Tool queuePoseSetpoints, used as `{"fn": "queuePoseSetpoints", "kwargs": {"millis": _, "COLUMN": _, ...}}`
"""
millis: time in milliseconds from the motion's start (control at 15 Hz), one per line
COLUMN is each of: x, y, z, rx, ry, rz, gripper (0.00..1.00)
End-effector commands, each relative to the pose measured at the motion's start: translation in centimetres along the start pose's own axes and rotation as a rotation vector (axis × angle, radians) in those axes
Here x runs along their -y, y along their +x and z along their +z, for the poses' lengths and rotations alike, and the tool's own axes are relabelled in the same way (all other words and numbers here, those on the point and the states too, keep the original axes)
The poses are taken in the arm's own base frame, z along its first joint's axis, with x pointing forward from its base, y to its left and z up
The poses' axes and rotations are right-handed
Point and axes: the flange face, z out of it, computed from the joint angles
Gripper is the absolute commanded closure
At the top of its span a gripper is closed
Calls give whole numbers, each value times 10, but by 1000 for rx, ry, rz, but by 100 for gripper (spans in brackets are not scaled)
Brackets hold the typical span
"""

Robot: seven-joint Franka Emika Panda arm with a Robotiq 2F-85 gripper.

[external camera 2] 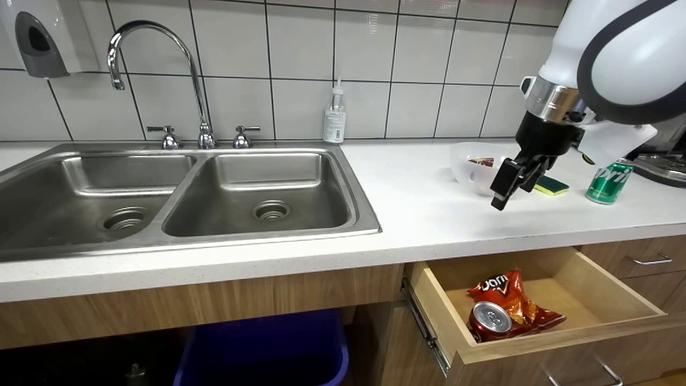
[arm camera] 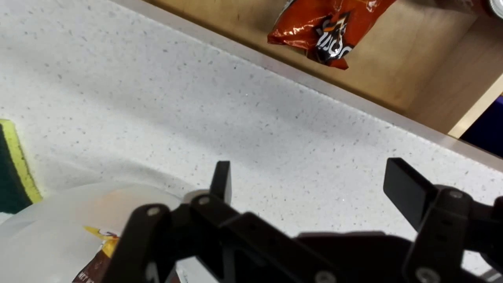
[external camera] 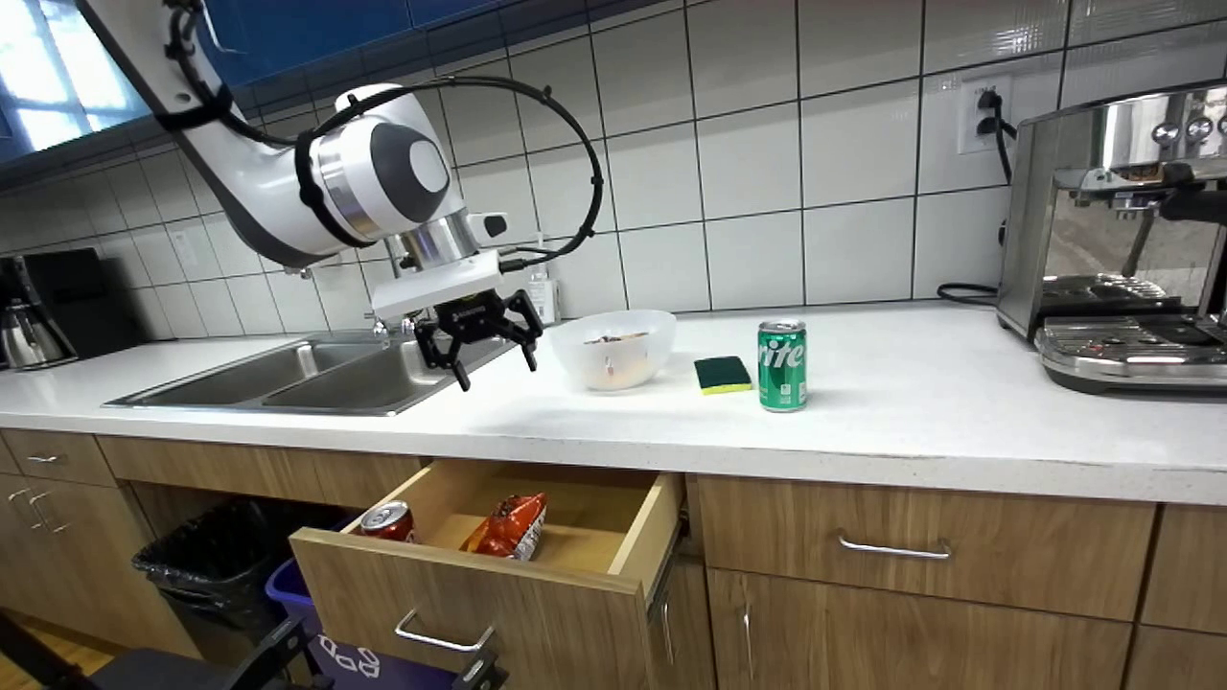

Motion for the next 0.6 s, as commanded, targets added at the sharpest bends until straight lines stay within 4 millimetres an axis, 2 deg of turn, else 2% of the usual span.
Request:
{"fn": "queuePoseSetpoints", "kwargs": {"millis": 0, "x": -16, "y": 15, "z": -11, "rx": -15, "ry": -10, "rz": -5, "gripper": 0}}
{"fn": "queuePoseSetpoints", "kwargs": {"millis": 533, "x": -38, "y": 42, "z": -14, "rx": -58, "ry": -19, "rz": 17, "gripper": 0}}
